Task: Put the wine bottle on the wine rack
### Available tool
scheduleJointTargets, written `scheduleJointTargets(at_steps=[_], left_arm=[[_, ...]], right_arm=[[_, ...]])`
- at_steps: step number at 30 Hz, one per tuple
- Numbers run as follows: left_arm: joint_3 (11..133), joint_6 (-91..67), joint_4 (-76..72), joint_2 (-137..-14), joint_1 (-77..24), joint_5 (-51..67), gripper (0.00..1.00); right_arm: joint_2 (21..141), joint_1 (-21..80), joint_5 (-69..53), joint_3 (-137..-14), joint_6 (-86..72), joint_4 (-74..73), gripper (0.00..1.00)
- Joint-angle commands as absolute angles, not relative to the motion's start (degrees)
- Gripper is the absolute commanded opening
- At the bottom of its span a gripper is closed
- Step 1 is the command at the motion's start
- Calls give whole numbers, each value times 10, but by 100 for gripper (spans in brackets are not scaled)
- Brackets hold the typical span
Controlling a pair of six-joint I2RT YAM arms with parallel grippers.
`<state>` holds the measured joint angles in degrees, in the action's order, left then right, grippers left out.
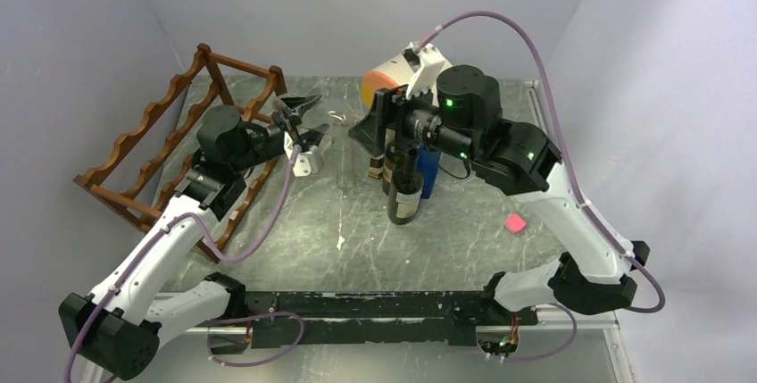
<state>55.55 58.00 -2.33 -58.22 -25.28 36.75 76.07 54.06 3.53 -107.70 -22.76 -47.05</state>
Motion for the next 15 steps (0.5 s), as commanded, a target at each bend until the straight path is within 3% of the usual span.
scheduleJointTargets(at_steps=[1,13,15], left_arm=[[569,709,-83,-561,-259,338,7],[538,775,-85,-544,-278,363,7],[540,781,-84,-545,-281,361,7]], right_arm=[[783,540,28,-1086,-248,-485,74],[808,539,3,-1068,-226,-450,72],[811,537,-12,-1064,-225,-446,65]])
